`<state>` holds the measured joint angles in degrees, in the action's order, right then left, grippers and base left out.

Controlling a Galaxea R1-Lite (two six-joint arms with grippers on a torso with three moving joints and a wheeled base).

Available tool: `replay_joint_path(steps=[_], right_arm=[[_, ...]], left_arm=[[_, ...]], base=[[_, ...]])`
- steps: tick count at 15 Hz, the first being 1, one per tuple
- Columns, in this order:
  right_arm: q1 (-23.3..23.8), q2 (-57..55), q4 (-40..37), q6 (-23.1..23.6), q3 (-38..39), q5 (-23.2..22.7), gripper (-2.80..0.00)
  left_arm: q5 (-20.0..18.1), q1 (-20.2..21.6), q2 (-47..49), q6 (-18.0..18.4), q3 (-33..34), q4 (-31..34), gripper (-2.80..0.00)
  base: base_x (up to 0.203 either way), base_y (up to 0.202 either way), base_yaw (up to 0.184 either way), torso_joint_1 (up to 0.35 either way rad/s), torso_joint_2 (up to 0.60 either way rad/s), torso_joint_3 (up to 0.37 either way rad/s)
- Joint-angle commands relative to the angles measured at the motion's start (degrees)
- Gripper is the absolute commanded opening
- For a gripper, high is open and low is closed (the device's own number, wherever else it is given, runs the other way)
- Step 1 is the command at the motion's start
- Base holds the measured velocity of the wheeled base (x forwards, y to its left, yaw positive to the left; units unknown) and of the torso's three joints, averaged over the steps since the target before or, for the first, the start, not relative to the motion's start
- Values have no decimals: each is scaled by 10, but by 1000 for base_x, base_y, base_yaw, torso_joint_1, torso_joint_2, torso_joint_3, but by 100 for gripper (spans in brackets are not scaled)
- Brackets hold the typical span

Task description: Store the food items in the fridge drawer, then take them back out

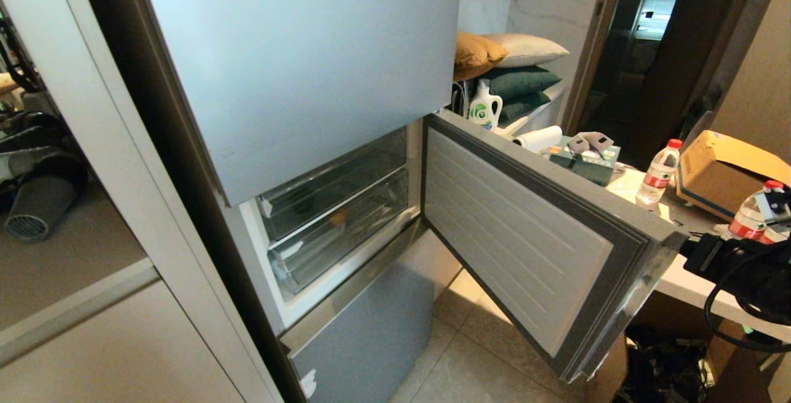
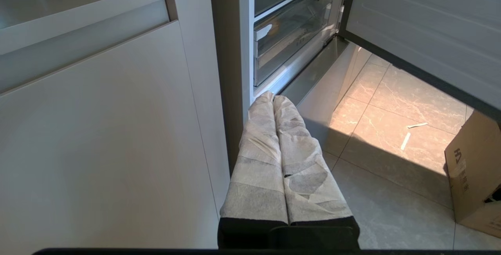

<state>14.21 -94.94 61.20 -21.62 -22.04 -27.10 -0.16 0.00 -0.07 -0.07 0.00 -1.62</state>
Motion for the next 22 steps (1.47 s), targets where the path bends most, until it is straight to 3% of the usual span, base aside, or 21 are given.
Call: replay_joint_path(steps=[1,4,9,15,19,22], right_arm=[[-21,15,-18,-11,2,-28,-280],[-61,1,-24,-27,-17,-30,-280],[-111,-130,-20,-32,-111,-26,-280],[-248,-206,25,-25,-189,-16,-280],[-367,-298,30,-19,-337,105,-280],[-420,-374,-25,15,-469,146,-280]], left_arm=[[0,0,0,0,6,0,-280],[1,0,0,0,6,0,-280],[0,0,0,0,6,0,-280],[1,0,0,0,6,0,-280],[0,0,0,0,6,0,-280],[1,0,0,0,6,0,-280]], base=[[0,0,0,0,0,0],[0,0,0,0,0,0],[0,0,0,0,0,0],[0,0,0,0,0,0],[0,0,0,0,0,0],[0,0,0,0,0,0]])
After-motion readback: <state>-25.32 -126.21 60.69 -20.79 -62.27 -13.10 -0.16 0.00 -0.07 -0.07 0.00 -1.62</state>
